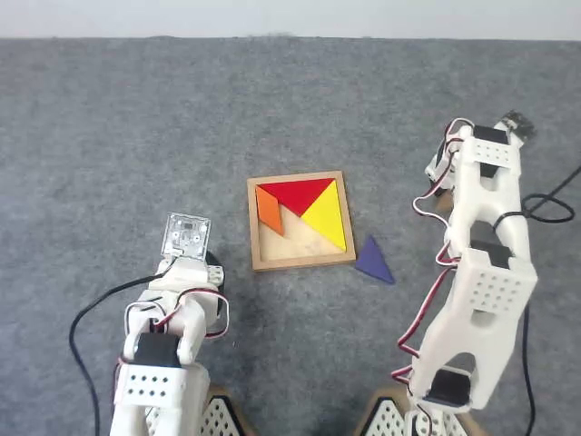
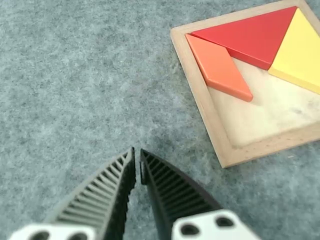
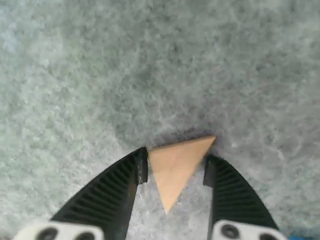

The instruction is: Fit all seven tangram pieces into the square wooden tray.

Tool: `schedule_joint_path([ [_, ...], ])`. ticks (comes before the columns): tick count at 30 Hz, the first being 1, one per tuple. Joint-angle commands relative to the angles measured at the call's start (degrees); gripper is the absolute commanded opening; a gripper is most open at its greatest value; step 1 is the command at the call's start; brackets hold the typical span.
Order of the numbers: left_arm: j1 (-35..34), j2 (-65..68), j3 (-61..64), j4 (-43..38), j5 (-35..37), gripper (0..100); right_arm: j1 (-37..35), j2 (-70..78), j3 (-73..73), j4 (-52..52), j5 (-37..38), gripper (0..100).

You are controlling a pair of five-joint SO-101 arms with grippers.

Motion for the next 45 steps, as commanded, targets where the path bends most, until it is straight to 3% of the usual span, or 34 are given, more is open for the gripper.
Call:
schedule_joint_path([
  [1,-0.3,-0.7,-0.5,0.1,0.4,2,1.4,1.5,-1.7,-0.6,-0.8,19.3],
  [5,-0.3,-0.7,-0.5,0.1,0.4,2,1.6,1.5,-1.5,-0.6,-0.9,18.0],
  [9,-0.3,-0.7,-0.5,0.1,0.4,2,1.7,1.5,-1.5,-0.5,-0.4,8.7],
  [25,-0.3,-0.7,-0.5,0.1,0.4,2,1.7,-2.3,-1.5,13.4,0.5,7.9],
  [28,-0.3,-0.7,-0.5,0.1,0.4,2,1.3,-5.8,-1.5,17.0,5.2,6.1],
  [38,-0.3,-0.7,-0.5,0.1,0.4,2,-7.0,-9.6,-1.4,32.4,38.1,3.3],
  [45,-0.3,-0.7,-0.5,0.1,0.4,2,-17.1,-18.9,5.7,31.3,43.3,0.8],
])
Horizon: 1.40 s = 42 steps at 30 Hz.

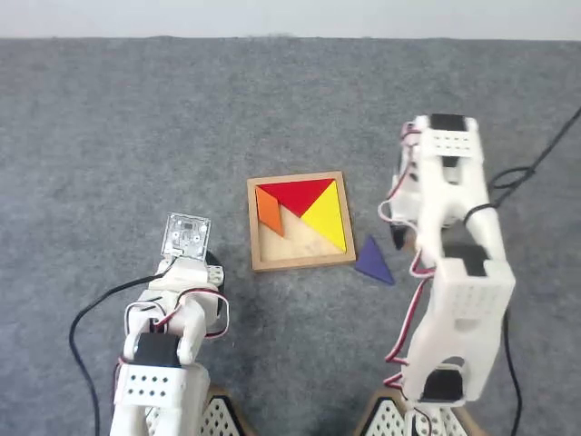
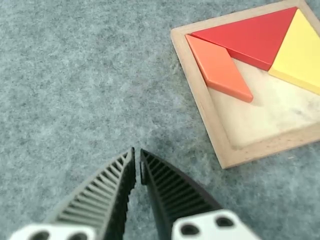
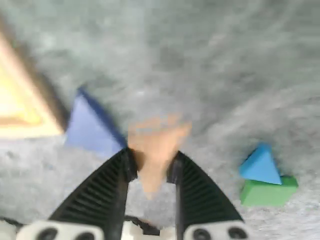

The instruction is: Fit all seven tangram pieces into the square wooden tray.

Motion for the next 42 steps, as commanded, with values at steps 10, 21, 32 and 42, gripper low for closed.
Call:
schedule_joint_path([
  [10,-0.3,-0.7,-0.5,0.1,0.4,2,-20.1,-43.9,34.2,-20.6,4.8,1.3],
  [21,-0.3,-0.7,-0.5,0.1,0.4,2,-20.6,-45.4,43.4,-34.4,18.2,0.9],
  [32,-0.3,-0.7,-0.5,0.1,0.4,2,-28.1,-27.7,35.3,-44.2,21.8,0.9],
  [42,-0.3,-0.7,-0.5,0.1,0.4,2,-27.5,-19.3,30.0,-46.8,19.9,0.9],
])
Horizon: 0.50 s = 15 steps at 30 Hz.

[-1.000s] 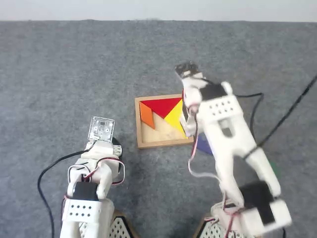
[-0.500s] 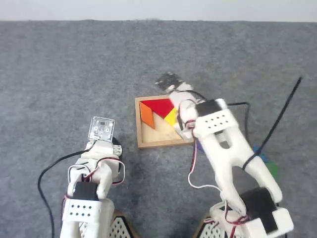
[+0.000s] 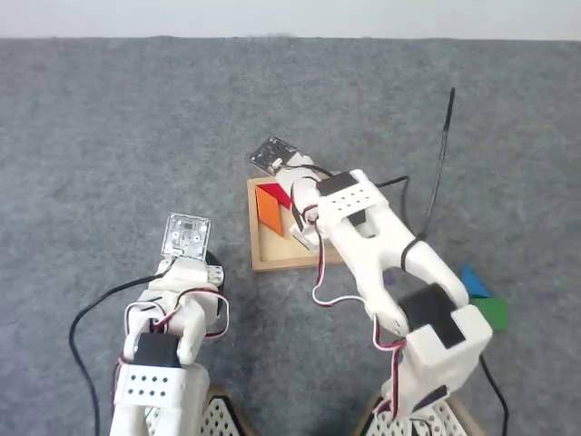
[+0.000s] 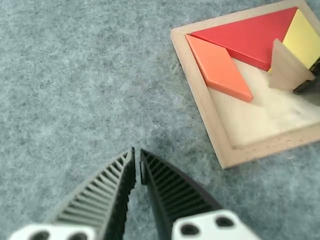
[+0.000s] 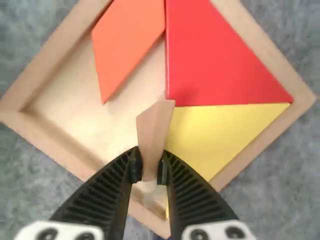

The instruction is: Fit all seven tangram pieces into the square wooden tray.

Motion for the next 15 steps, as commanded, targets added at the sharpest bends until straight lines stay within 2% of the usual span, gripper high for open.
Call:
schedule_joint_path([
  [1,-0.3,-0.7,-0.5,0.1,0.4,2,0.1,0.0,-3.3,-1.5,-0.7,0.9],
  [6,-0.3,-0.7,-0.5,0.1,0.4,2,0.5,-0.3,-3.4,-0.7,-0.8,0.9],
  [12,-0.3,-0.7,-0.5,0.1,0.4,2,8.6,-2.7,-7.8,4.4,-5.1,0.9],
  [15,-0.3,-0.7,-0.5,0.1,0.4,2,10.2,-2.9,-8.7,5.4,-5.6,0.9],
])
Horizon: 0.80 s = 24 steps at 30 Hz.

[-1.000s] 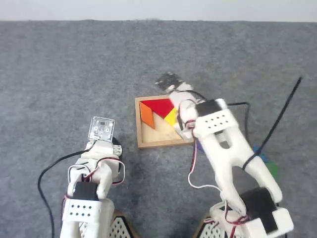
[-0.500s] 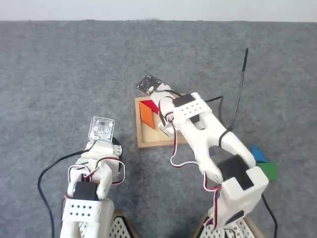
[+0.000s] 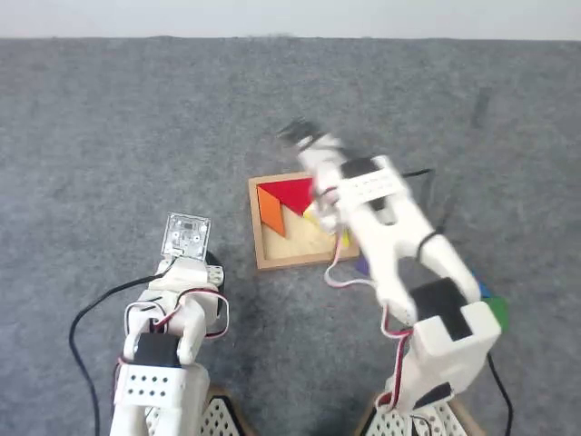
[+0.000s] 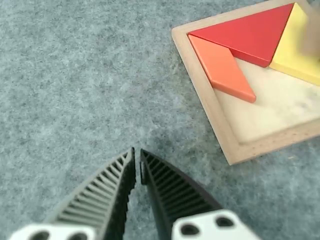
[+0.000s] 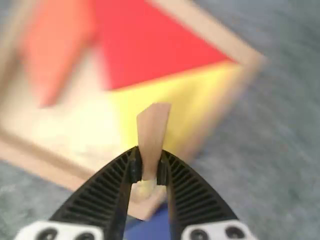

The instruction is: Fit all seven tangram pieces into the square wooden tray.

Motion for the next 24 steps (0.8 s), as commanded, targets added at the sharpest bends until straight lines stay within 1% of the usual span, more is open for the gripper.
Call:
schedule_joint_path([
  [1,-0.3,-0.7,-0.5,0.1,0.4,2,3.1,-3.6,-4.3,2.8,-1.7,0.9],
  [3,-0.3,-0.7,-0.5,0.1,0.4,2,3.6,-3.6,-4.3,4.1,-1.5,0.9],
  [7,-0.3,-0.7,-0.5,0.1,0.4,2,3.5,-3.3,-4.1,3.3,-1.7,0.9],
  [14,-0.3,-0.7,-0.5,0.1,0.4,2,-2.6,1.5,-7.1,3.1,-1.6,1.5],
  [20,-0.3,-0.7,-0.5,0.1,0.4,2,-3.4,7.3,-11.5,3.6,-1.6,12.3],
  [24,-0.3,-0.7,-0.5,0.1,0.4,2,-3.5,8.6,-12.1,3.6,-1.6,13.4],
])
